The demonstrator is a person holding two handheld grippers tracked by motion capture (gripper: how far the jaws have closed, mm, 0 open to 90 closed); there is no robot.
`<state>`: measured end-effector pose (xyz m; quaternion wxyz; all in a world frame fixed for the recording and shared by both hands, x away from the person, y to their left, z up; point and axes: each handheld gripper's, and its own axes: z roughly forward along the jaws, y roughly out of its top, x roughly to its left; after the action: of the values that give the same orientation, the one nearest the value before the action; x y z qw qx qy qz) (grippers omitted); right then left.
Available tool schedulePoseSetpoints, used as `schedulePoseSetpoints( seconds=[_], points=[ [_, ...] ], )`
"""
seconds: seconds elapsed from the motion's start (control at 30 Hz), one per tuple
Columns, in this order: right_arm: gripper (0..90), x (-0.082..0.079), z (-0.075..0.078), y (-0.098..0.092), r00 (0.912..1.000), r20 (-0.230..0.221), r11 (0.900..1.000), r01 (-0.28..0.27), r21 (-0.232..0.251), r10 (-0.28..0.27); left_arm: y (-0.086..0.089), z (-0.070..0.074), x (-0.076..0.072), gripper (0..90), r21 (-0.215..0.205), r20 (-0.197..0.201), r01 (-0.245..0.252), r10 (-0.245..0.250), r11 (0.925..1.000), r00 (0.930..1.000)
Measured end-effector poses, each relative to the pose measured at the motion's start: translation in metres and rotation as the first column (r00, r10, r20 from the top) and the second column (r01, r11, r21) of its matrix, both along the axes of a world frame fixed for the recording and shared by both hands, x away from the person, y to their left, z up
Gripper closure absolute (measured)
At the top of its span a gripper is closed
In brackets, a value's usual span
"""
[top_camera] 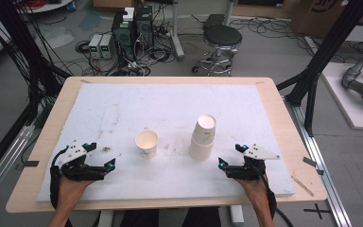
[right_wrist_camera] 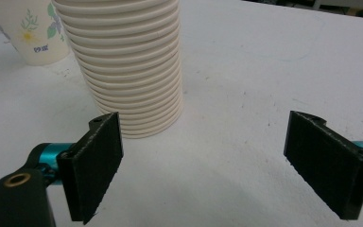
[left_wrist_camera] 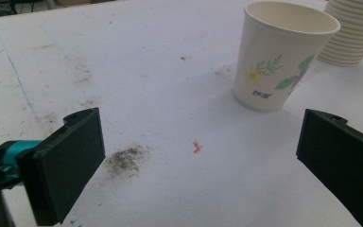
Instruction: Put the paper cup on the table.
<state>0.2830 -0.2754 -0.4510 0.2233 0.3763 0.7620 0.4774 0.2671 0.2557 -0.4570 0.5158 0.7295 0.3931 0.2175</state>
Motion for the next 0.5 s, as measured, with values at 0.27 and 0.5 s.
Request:
schedulePoseSetpoints(
  seconds=[0.27,0.5],
  points=[
    [12.4,-0.0018,0.0002,-0.0015,0.9998,0.011,1.0,0.014,0.016,-0.014,-0.0023,-0.0076,0.0022,1.9,0.009,-0.021,0.001,-0.001,1.0,0.9998],
    [12.4,-0.003,0.0,-0.0016,0.9998,0.017,1.0,0.008,0.012,-0.009,-0.002,-0.0078,0.0009,2.6,0.008,-0.009,0.011,-0.011,0.9999,0.9999]
  ],
)
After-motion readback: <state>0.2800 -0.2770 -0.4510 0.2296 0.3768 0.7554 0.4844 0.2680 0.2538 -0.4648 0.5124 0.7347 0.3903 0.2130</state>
